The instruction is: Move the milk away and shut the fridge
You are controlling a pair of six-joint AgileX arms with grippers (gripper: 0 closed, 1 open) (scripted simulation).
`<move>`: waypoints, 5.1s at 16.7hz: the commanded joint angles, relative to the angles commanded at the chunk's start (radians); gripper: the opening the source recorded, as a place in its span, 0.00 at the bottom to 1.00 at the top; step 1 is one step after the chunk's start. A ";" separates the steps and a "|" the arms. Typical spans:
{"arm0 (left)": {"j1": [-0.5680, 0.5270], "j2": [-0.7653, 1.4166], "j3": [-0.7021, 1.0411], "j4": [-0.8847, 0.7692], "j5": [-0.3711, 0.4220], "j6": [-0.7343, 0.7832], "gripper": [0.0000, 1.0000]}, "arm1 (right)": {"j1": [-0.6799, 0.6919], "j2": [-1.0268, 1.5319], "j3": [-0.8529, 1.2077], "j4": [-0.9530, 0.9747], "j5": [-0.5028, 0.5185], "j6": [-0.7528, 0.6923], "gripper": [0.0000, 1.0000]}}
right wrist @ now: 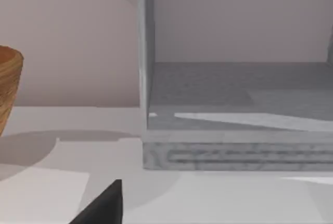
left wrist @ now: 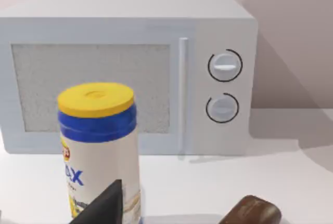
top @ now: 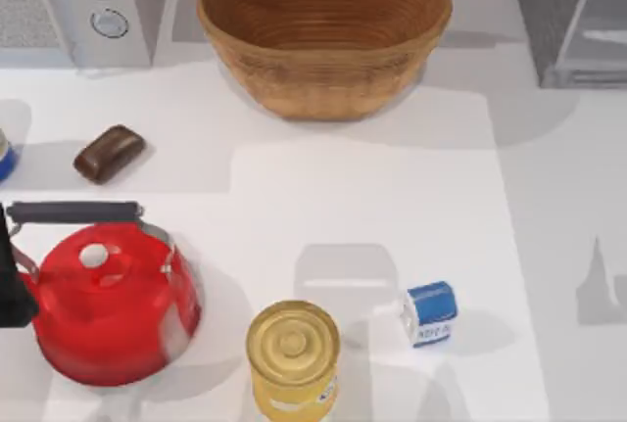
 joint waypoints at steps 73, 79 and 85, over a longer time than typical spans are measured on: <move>0.000 0.000 0.000 0.000 0.000 0.000 1.00 | 1.071 2.064 0.245 1.520 0.800 0.224 0.62; 0.000 0.000 0.000 0.000 0.000 0.000 1.00 | 1.071 2.064 0.245 1.520 0.800 0.224 0.17; 0.000 0.000 0.000 0.000 0.000 0.000 1.00 | 1.071 2.064 0.245 1.520 0.800 0.224 0.00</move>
